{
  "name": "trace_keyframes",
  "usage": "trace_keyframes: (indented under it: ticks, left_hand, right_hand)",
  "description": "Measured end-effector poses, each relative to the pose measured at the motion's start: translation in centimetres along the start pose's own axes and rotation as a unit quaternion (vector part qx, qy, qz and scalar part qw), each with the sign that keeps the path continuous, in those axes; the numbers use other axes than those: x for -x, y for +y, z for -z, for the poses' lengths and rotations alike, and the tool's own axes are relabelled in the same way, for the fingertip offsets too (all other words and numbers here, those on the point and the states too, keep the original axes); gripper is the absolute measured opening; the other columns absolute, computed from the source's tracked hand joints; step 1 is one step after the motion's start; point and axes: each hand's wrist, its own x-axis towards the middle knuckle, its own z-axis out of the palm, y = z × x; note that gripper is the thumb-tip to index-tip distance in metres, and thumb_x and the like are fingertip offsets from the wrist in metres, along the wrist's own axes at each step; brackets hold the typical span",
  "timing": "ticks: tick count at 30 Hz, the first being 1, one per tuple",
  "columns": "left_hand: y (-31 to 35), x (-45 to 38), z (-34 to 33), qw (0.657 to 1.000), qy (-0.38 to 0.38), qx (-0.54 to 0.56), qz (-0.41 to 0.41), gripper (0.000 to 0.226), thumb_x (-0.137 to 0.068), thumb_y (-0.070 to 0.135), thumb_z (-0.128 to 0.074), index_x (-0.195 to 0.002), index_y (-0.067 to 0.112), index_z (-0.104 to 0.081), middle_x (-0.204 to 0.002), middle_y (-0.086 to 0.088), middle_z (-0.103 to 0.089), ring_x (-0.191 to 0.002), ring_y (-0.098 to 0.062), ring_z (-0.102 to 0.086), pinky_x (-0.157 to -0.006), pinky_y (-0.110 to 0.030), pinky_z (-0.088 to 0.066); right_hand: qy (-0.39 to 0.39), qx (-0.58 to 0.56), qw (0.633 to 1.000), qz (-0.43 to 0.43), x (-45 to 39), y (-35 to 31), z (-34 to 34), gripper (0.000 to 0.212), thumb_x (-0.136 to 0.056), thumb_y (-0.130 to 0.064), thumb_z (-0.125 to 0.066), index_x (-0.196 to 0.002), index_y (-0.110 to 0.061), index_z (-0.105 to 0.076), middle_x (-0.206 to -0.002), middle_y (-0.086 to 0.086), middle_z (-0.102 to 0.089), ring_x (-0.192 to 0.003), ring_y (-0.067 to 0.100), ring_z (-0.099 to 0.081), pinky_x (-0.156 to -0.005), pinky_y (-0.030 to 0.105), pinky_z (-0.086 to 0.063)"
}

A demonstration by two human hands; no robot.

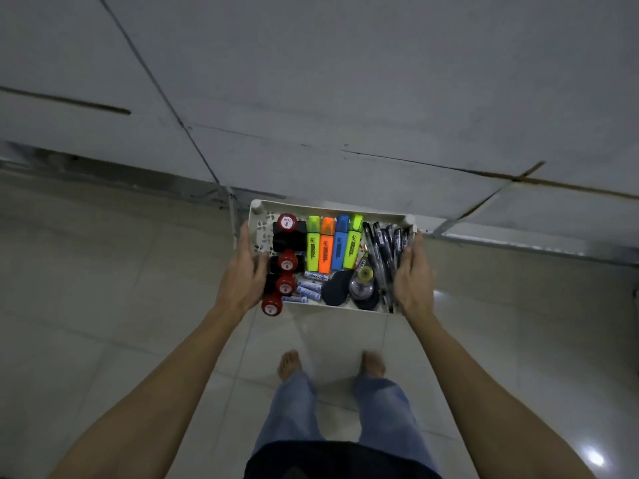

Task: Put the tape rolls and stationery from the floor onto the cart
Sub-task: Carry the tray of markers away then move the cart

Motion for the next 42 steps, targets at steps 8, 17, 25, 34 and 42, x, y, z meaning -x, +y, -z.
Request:
trace_keyframes:
  ticks: [8,17,25,34,42]
  left_hand:
    - [-1.1,-1.0,1.8,0.998,-0.03,0.024,-0.043,0.073,-0.106,0.032,-0.048,-0.16,0.041,0.0,-0.144,-0.009,-0.059,-0.112,-0.031,-0.069,-0.091,-0.058,-0.057]
    - [-1.4,-1.6,1.7,0.996,-0.03,0.048,-0.066,0.066,-0.107,0.022,-0.046,-0.159,0.037,-0.008,-0.132,-0.004,-0.064,-0.1,-0.018,-0.066,-0.074,-0.032,-0.051]
    - [-0.8,-3.8,2.1,0.995,-0.038,0.028,-0.089,0.068,-0.107,0.014,-0.045,-0.164,0.024,-0.009,-0.126,0.003,-0.057,-0.08,0.002,-0.056,-0.069,-0.02,-0.051]
    - [-1.6,-3.1,2.3,0.997,-0.044,0.053,-0.041,0.067,-0.108,0.037,-0.041,-0.161,0.045,-0.002,-0.151,-0.006,-0.054,-0.113,-0.023,-0.066,-0.094,-0.055,-0.056]
    - [-1.8,-1.4,1.2,0.993,0.026,0.096,0.057,0.048,-0.111,0.038,-0.032,-0.158,0.026,-0.035,-0.138,0.002,-0.061,-0.113,-0.016,-0.059,-0.091,-0.034,-0.046]
  right_hand:
    - [0.003,0.045,0.999,-0.003,1.1,0.8,-1.5,0.052,-0.111,-0.036,-0.03,-0.162,-0.029,-0.022,-0.09,0.021,-0.07,-0.078,0.038,-0.069,-0.062,0.031,-0.055]
    - [0.054,-0.063,0.992,-0.09,3.7,1.9,-3.6,0.038,-0.104,-0.048,-0.048,-0.123,-0.019,-0.063,-0.1,0.002,-0.071,-0.09,0.018,-0.067,-0.075,0.031,-0.052]
    - [0.089,-0.126,0.97,-0.188,3.0,0.6,-3.9,0.049,-0.103,-0.046,-0.053,-0.067,-0.014,-0.058,-0.063,0.001,-0.057,-0.057,0.012,-0.054,-0.045,0.016,-0.039]
    - [0.057,-0.167,0.97,-0.167,2.6,1.4,-4.4,0.052,-0.098,-0.057,-0.054,-0.08,-0.01,-0.068,-0.064,0.004,-0.061,-0.056,0.015,-0.055,-0.052,0.029,-0.046]
    - [0.047,-0.158,0.965,-0.203,1.9,0.4,-3.9,0.053,-0.101,-0.048,-0.055,-0.061,-0.014,-0.046,-0.057,0.0,-0.045,-0.05,0.013,-0.04,-0.038,0.017,-0.033]
